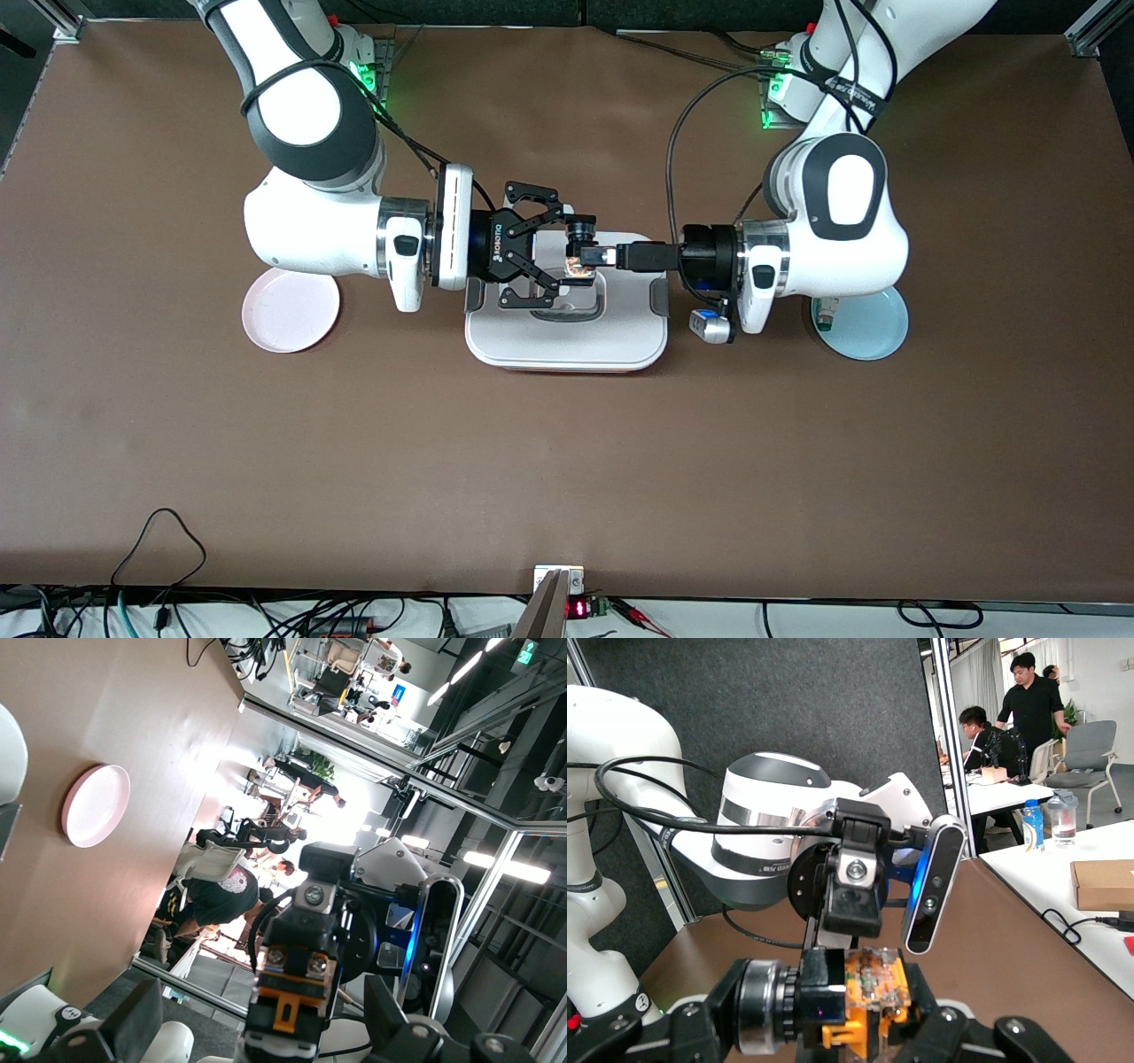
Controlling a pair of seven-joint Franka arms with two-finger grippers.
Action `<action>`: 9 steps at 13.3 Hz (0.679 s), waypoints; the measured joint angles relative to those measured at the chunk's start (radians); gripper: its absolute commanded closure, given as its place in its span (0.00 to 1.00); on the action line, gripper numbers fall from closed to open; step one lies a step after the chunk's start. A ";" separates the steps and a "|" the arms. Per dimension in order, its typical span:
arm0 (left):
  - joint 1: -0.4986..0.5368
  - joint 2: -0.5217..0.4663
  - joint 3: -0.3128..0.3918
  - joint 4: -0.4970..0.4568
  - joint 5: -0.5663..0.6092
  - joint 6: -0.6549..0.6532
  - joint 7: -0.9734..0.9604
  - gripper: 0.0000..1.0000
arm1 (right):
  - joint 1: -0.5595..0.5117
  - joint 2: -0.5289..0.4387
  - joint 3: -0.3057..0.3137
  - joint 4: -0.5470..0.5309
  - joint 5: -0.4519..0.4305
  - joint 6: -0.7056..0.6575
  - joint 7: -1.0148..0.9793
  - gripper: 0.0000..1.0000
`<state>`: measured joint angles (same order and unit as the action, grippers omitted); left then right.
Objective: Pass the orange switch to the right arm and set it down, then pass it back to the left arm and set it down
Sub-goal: 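Close the left gripper on the orange switch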
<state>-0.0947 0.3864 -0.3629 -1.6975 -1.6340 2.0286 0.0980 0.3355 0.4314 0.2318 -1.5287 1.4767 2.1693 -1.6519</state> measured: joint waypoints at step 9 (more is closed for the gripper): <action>0.000 0.008 0.003 0.034 -0.001 0.032 0.001 0.44 | 0.001 0.000 0.000 0.000 0.000 0.001 0.000 0.70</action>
<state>-0.0943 0.3943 -0.3599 -1.6638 -1.6349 2.0602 0.0986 0.3361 0.4314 0.2318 -1.5287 1.4767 2.1704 -1.6519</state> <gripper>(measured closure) 0.291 0.273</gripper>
